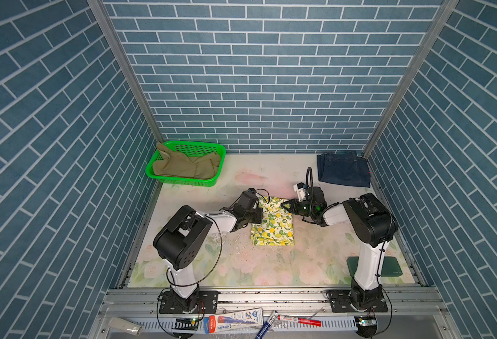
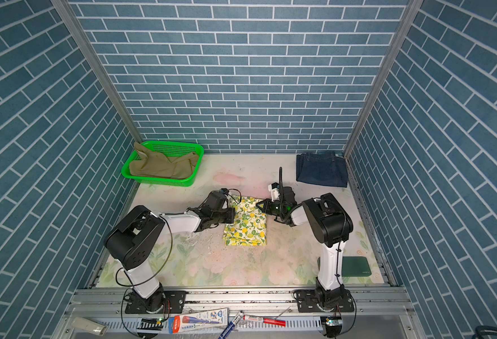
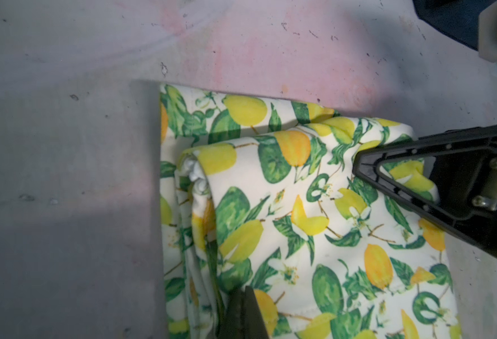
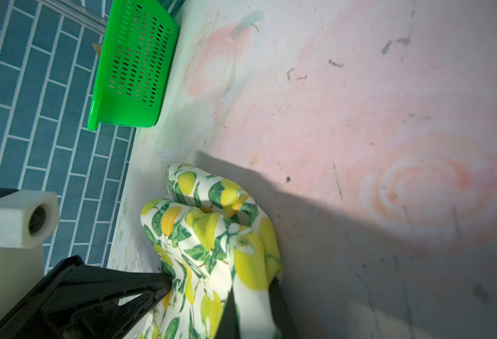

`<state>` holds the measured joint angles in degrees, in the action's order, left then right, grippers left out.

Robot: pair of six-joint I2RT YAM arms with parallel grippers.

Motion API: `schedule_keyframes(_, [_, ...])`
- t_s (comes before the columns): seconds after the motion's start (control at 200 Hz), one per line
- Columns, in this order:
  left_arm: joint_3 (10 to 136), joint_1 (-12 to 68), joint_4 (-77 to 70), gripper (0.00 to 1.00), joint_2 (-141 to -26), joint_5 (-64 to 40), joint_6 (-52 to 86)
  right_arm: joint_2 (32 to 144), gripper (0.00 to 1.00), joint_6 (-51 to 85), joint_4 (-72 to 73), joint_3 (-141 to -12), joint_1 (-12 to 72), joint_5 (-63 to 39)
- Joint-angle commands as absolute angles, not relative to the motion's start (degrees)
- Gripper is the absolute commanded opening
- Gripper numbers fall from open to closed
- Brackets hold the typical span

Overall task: Fold and stack skirts
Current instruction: Pick up the skirt from the center of the table, then place the skirt on the skirt.

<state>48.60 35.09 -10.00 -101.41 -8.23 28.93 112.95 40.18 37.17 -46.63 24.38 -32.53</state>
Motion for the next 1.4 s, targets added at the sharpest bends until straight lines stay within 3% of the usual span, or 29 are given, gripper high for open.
schedule_keyframes(0.0, [49.53, 34.56, -4.15, 0.00, -95.08, -8.39, 28.56, 108.70, 0.00, 38.74, 27.96, -49.72, 24.70, -25.60])
schedule_keyframes(0.04, [49.62, 34.50, -2.34, 0.05, -91.79, -7.54, 28.90, 107.40, 0.00, 37.32, 24.34, -51.52, 24.70, -22.90])
schedule_keyframes(0.18, [48.47, 34.28, 4.16, 0.51, -78.21, -6.52, 28.66, 104.20, 0.00, 32.50, 13.68, -58.67, 24.67, -14.49])
schedule_keyframes(0.27, [47.70, 34.19, 10.08, 0.63, -70.02, -4.12, 29.06, 104.43, 0.00, 29.50, 7.92, -64.48, 24.52, -9.35])
schedule_keyframes(0.41, [40.88, 34.20, 8.75, 0.71, -59.45, -2.49, 29.88, 107.23, 0.00, 26.99, 2.98, -74.06, 23.54, -5.37])
schedule_keyframes(0.54, [35.53, 34.13, 4.60, 0.73, -56.67, -0.98, 29.15, 111.44, 0.00, 24.44, 0.03, -83.72, 22.65, 1.06])
schedule_keyframes(0.72, [36.06, 34.19, 3.11, 0.76, -62.01, -1.68, 26.87, 116.42, 0.00, 25.28, 0.73, -92.67, 19.12, 6.63])
schedule_keyframes(1.03, [34.97, 34.46, -11.64, 0.97, -73.14, -7.79, 23.33, 124.60, 0.00, 28.67, 3.01, -107.20, 12.43, 9.81])
schedule_keyframes(1.395, [35.33, 34.46, -15.41, 0.98, -79.74, -8.97, 22.49, 132.71, 0.00, 38.29, 10.69, -118.35, 8.56, 17.57])
